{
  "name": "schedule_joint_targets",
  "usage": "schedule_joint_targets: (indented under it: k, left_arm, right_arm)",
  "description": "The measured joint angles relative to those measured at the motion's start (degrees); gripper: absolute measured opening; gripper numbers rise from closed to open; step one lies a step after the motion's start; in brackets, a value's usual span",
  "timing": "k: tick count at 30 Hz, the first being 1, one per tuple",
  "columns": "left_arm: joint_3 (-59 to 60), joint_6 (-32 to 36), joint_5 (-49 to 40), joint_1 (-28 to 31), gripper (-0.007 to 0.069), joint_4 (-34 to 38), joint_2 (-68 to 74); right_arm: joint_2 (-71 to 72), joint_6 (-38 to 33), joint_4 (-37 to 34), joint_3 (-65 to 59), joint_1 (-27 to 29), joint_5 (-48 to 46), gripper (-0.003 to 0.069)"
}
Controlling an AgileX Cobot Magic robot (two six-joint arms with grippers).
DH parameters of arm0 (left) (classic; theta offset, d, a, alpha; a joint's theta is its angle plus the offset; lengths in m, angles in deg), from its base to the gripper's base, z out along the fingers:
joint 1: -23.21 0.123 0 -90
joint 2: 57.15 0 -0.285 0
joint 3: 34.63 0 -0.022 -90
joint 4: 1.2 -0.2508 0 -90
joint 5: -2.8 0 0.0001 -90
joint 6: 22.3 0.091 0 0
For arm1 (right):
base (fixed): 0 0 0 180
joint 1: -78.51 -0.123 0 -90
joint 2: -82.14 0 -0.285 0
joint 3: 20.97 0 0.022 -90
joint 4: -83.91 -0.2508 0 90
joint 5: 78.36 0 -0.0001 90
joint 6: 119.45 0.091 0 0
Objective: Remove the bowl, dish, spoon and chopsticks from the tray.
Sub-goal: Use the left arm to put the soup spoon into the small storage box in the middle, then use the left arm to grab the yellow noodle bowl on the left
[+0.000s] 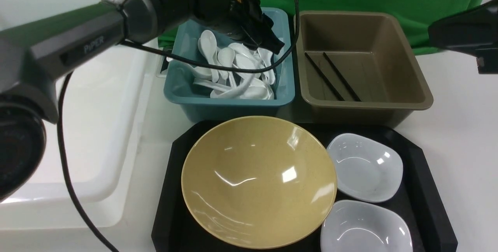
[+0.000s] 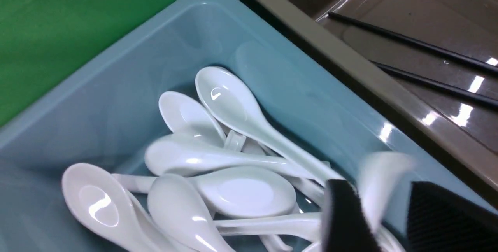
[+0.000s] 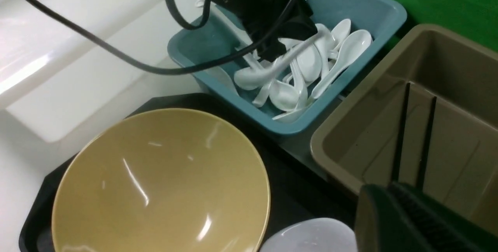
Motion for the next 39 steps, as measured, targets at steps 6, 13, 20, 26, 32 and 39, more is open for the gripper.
schedule_joint_targets:
  k: [6,13,20,26,32,39]
  left_arm:
    - [0.0,-18.76,-16.15,0.0,0.0565,-4.49,-4.64]
    - [4.13,-23.76,-39.63,-0.79,0.0115,-4.65,-13.31]
    - [15.89,-27.52,-41.45,-2.55,0.0069,-4.66,-17.09]
    - [18.94,-28.98,-35.33,-2.49,0.039,-7.41,-14.32]
    - [19.05,-28.98,-32.35,-2.49,0.0616,-7.61,-9.91]
    - [19.05,-28.98,-32.86,-2.49,0.037,-4.92,-4.86]
  right_arm:
    - [-0.54,0.29,0.11,0.0,0.0,-1.42,0.0016]
    - [-0.54,1.28,0.07,0.0,0.0,-3.25,0.0017]
    - [-0.54,1.45,0.11,0.0,0.0,-4.86,0.0018]
    - [-0.54,-3.64,0.11,0.0,0.0,-12.66,0.0018]
    - [-0.54,-4.86,0.11,0.0,0.0,-16.32,0.0018]
    - [-0.54,-4.99,0.11,0.0,0.0,-17.02,0.0018]
